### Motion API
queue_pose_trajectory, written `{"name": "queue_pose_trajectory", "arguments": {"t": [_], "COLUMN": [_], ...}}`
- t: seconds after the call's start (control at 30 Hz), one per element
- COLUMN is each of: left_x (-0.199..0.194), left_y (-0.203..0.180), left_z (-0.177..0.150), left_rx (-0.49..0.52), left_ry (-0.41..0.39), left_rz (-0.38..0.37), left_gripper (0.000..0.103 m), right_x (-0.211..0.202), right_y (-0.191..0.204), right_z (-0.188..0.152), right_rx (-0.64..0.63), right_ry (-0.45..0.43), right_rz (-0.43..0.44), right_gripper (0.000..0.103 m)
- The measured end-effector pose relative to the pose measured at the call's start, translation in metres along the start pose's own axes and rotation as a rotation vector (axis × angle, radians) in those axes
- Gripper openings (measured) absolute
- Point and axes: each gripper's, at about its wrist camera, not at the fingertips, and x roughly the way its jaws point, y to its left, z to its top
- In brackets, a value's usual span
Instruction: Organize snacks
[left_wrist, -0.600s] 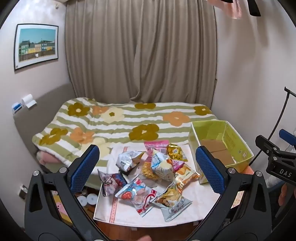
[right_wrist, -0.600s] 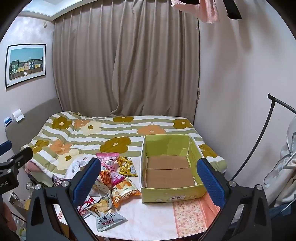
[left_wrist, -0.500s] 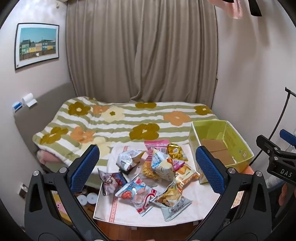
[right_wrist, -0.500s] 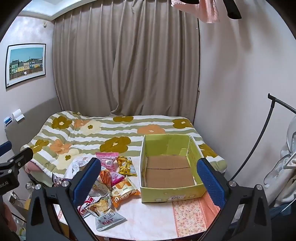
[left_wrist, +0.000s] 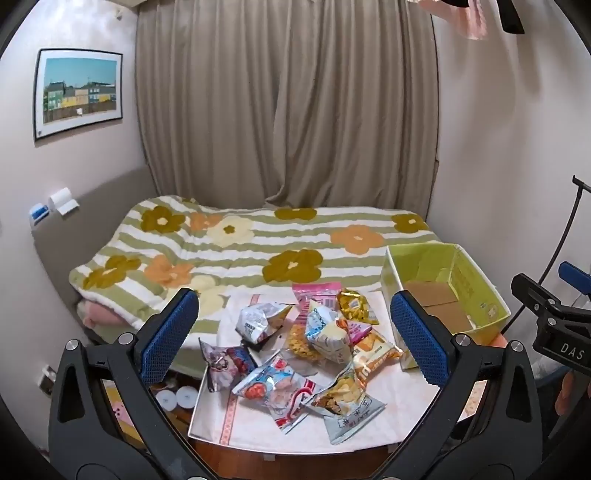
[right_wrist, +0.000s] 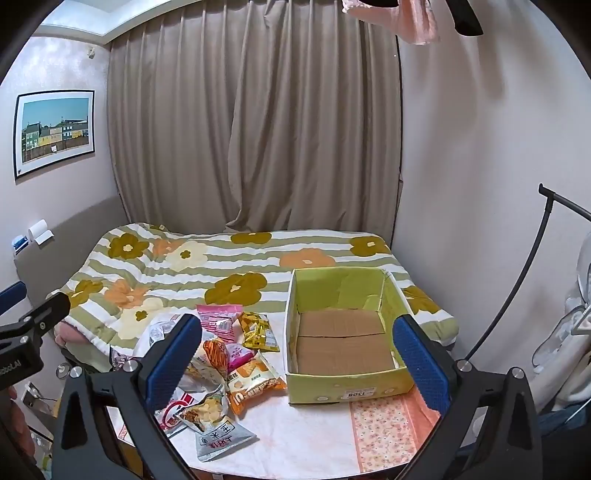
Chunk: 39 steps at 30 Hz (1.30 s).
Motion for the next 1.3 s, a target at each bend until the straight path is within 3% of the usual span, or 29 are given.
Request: {"name": "queue_pose_trajectory", "arguments": {"t": [1.3], "left_x": [0.014], "left_y": [0.013], "left_z": [-0.001], "left_rx": [-0.004], "left_ry": [0.058], "left_rz": [0.026], "left_gripper": [0.103], "right_x": [0.005], "right_y": [0.013], "right_z": [-0.013], "right_rx": [0.003], "right_ry": [0.028], "right_rz": [0.016], "right_gripper": [0.103]}}
